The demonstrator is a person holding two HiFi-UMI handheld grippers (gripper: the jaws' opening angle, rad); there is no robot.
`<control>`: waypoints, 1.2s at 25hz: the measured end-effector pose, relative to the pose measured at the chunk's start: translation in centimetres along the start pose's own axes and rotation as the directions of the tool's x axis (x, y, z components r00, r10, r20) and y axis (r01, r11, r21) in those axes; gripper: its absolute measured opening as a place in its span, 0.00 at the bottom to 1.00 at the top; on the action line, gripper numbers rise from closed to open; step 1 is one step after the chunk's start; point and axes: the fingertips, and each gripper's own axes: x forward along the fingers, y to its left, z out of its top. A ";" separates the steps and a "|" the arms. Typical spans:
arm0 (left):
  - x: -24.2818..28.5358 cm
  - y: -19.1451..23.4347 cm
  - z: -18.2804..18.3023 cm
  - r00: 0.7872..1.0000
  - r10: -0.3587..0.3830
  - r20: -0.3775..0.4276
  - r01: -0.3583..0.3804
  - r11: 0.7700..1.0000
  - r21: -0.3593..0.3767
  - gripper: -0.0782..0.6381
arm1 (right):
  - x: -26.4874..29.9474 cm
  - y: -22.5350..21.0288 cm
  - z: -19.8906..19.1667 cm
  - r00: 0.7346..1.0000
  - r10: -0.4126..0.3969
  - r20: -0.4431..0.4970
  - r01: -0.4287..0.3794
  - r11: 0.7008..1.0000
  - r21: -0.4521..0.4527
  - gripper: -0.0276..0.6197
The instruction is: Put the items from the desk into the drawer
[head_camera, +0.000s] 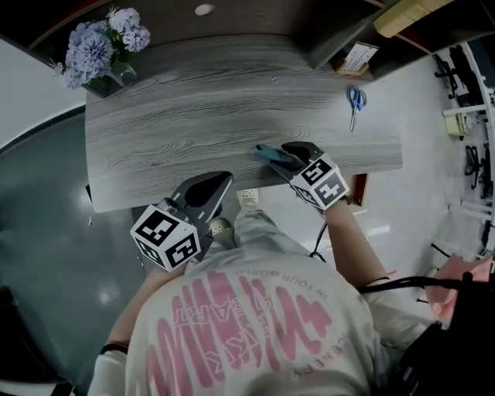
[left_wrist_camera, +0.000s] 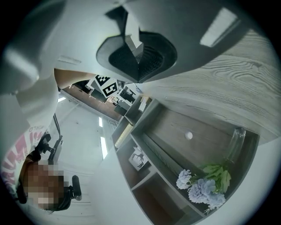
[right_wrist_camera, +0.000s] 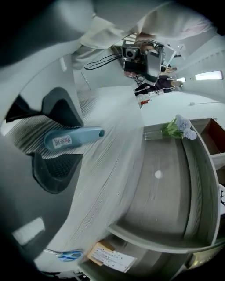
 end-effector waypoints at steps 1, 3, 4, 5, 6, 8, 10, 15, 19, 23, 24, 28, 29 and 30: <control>0.3 0.1 0.0 1.000 0.001 0.000 -0.001 1.000 -0.001 0.14 | 0.2 0.0 -0.1 1.000 0.010 -0.002 -0.010 1.000 -0.012 0.35; 0.8 0.1 0.0 1.000 0.002 0.001 -0.002 1.000 -0.005 0.14 | 0.4 -0.1 -0.2 1.000 0.024 0.012 -0.023 1.000 -0.018 0.34; 1.0 0.1 -0.1 1.000 0.003 0.001 -0.003 1.000 -0.006 0.14 | 0.4 -0.2 -0.3 0.999 0.025 0.022 -0.025 1.000 -0.013 0.32; 1.1 0.1 -0.1 1.000 0.004 0.001 -0.004 1.000 -0.005 0.14 | 0.3 -0.3 -0.3 0.999 0.026 0.030 -0.025 1.000 -0.004 0.28; 1.2 0.1 -0.1 1.000 0.005 0.001 -0.005 1.000 -0.005 0.14 | 0.3 -0.5 -0.3 0.999 0.028 0.035 -0.028 1.000 0.005 0.26; 1.4 0.1 -0.1 1.000 0.010 -0.003 -0.010 1.000 -0.005 0.14 | 0.2 -0.5 -0.2 0.998 0.039 0.038 -0.040 0.999 0.015 0.26; 1.4 0.1 -0.3 1.000 0.015 -0.006 -0.015 1.000 -0.007 0.14 | 0.2 -0.5 -0.1 0.998 0.039 0.039 -0.040 0.999 0.008 0.25; 1.3 -0.6 -0.5 1.000 0.017 -0.016 -0.017 1.000 0.004 0.14 | -0.5 -0.4 -0.1 0.998 0.008 0.060 -0.007 1.000 -0.016 0.25; 0.9 -1.4 -0.3 1.000 0.014 -0.020 -0.013 1.000 0.026 0.14 | -2.4 0.1 1.1 0.992 -0.006 0.129 0.005 1.000 0.009 0.25; 0.5 -3.0 0.2 1.000 -0.013 -0.017 0.014 0.998 0.061 0.14 | -5.0 0.8 2.5 0.979 -0.034 0.199 0.032 0.999 0.012 0.24; 0.4 -3.3 0.3 1.000 -0.023 -0.019 0.024 0.997 0.069 0.14 | -5.7 1.0 3.0 0.975 -0.041 0.219 0.038 0.999 0.017 0.24; 0.5 -4.9 0.1 0.997 -0.069 -0.038 0.072 0.992 0.100 0.14 | -8.4 2.8 3.8 0.954 -0.066 0.293 0.046 0.996 0.073 0.24; 0.5 -5.4 0.1 0.996 -0.082 -0.040 0.086 0.990 0.110 0.14 | -9.0 3.4 3.7 0.949 -0.077 0.306 0.052 0.995 0.088 0.24; 0.5 -5.9 0.1 0.994 -0.096 -0.043 0.100 0.988 0.119 0.14 | -9.6 3.9 3.5 0.944 -0.090 0.316 0.060 0.993 0.101 0.24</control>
